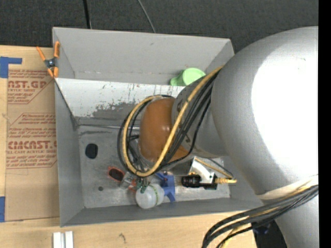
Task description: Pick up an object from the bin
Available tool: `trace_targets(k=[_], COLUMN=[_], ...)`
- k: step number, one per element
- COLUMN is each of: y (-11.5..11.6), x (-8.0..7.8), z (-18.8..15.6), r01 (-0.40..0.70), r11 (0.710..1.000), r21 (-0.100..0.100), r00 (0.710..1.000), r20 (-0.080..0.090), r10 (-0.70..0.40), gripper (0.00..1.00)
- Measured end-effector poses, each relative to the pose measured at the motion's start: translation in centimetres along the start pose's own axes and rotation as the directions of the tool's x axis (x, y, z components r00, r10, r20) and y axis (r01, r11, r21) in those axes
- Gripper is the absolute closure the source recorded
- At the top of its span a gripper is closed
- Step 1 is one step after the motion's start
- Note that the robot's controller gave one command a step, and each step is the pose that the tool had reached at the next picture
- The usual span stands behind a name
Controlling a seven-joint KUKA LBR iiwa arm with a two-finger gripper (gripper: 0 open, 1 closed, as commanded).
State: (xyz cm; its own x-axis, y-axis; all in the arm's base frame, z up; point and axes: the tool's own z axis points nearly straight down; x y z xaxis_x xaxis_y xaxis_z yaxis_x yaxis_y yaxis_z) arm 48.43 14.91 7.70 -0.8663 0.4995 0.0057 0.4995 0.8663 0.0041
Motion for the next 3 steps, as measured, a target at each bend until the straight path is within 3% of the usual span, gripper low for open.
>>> trace_targets(k=[1,3], y=[-0.1,-0.3], x=[0.1,0.1], z=[-0.6,-5.0], r01=[0.000,-0.001], r11=[1.000,1.000], r21=[0.005,0.009], r00=[1.000,1.000], r20=[-0.001,0.000], r10=[0.000,0.001], gripper=[1.00,1.00])
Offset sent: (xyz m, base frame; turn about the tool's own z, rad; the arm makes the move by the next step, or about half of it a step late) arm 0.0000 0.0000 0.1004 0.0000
